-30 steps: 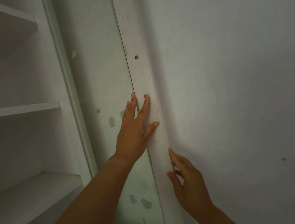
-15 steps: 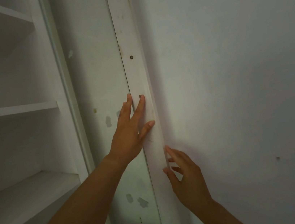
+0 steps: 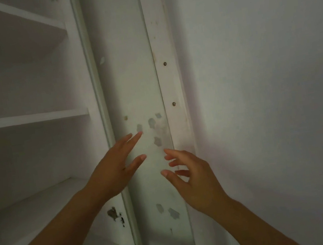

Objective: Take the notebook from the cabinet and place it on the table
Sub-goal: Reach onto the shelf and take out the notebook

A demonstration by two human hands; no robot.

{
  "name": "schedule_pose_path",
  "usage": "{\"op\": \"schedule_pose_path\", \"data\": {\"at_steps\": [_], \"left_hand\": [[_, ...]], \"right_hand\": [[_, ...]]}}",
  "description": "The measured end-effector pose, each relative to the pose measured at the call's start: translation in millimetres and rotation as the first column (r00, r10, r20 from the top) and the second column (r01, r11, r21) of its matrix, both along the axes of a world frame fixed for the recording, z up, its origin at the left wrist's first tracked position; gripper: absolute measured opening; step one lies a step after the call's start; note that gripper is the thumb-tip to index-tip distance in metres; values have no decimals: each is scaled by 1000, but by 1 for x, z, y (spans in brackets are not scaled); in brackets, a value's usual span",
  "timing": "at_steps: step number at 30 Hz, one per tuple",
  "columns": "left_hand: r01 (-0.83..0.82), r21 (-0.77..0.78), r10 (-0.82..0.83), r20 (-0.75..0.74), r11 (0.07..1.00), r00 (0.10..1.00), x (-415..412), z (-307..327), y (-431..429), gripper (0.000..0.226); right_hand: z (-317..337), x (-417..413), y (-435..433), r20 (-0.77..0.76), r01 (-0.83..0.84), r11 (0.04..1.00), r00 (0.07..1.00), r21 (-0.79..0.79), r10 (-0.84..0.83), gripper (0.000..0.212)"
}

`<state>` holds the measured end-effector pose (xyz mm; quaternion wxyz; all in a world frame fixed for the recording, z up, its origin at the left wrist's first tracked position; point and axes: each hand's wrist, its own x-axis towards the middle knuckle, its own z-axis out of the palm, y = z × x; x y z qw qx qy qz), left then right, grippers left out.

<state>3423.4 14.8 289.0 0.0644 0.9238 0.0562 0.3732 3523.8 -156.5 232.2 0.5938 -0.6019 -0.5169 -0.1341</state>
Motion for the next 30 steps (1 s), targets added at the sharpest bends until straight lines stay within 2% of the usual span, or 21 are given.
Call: {"op": "schedule_pose_path", "data": {"at_steps": [11, 18, 23, 30], "left_hand": [[-362, 120, 371, -68, 924, 926, -127, 15, 89, 62], [-471, 164, 487, -69, 867, 871, -176, 33, 121, 53], [-516, 149, 528, -57, 843, 847, -202, 34, 134, 60], [-625, 240, 646, -11, 743, 764, -225, 23, 141, 59]], "right_hand": [[19, -58, 119, 19, -218, 976, 976, -10, 218, 41], [37, -98, 193, 78, -333, 942, 941, 33, 330, 38], [36, -116, 232, 72, -397, 915, 917, 67, 392, 37], [21, -139, 281, 74, -515, 856, 856, 43, 511, 37]]}}
